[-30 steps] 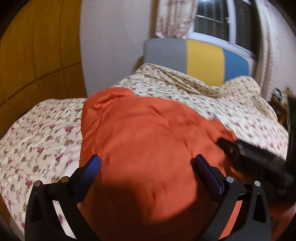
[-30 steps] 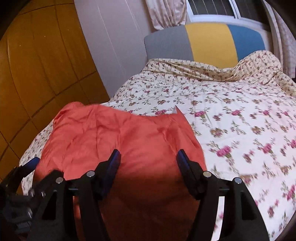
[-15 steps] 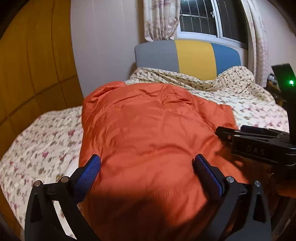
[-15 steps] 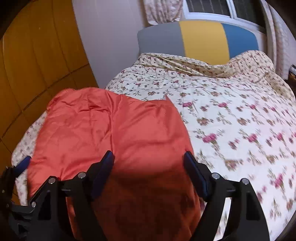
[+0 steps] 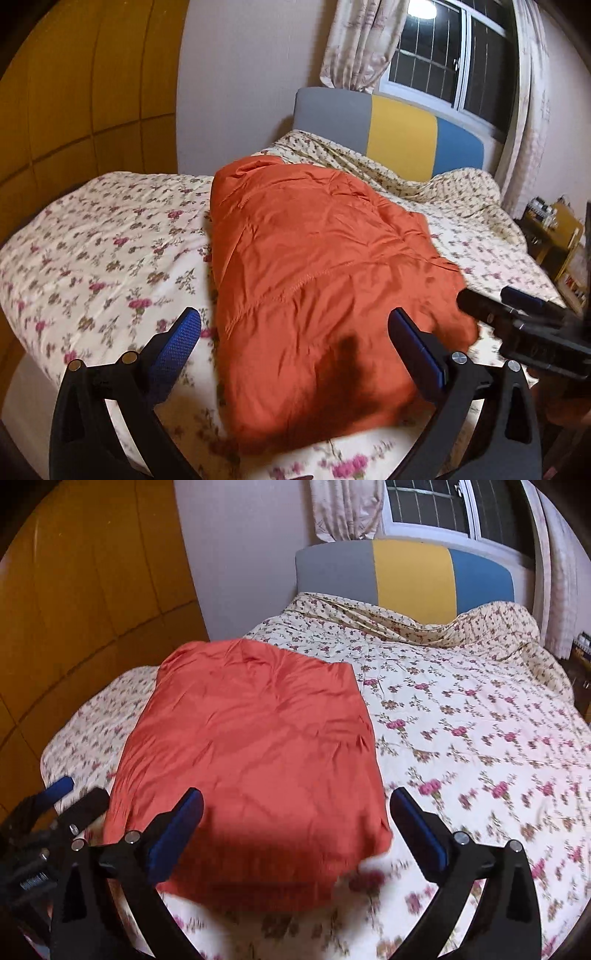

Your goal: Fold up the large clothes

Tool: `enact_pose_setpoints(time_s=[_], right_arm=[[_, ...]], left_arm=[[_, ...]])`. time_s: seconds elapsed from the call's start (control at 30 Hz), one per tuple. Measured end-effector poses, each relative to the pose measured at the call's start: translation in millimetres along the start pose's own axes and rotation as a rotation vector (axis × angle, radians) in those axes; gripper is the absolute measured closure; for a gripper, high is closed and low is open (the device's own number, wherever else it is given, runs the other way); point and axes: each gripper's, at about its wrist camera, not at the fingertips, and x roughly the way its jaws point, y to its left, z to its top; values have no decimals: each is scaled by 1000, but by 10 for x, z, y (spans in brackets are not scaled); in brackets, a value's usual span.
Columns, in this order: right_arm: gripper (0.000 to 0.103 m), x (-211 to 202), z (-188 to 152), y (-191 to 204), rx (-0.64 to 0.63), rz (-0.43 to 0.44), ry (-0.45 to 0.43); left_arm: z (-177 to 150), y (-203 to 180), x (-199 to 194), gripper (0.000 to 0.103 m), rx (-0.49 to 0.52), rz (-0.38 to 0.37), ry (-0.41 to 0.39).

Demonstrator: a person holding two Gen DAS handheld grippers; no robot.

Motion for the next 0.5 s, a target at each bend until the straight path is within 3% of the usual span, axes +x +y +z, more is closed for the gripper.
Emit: enact_pose_setpoints(time_s=[0.1,0.33,0.5], right_arm=[[2,-153,-110,72,-16,-26,4],[2,-526,-310,82,6,-33,-18],[2,-709,-403,47,25,-40,-22]], left_arm=[[-60,-2,-144,3,-6,15,-1],[-226,-34,-526,3,16,146,-43],[-296,-48,-675,3,31,164,-66]])
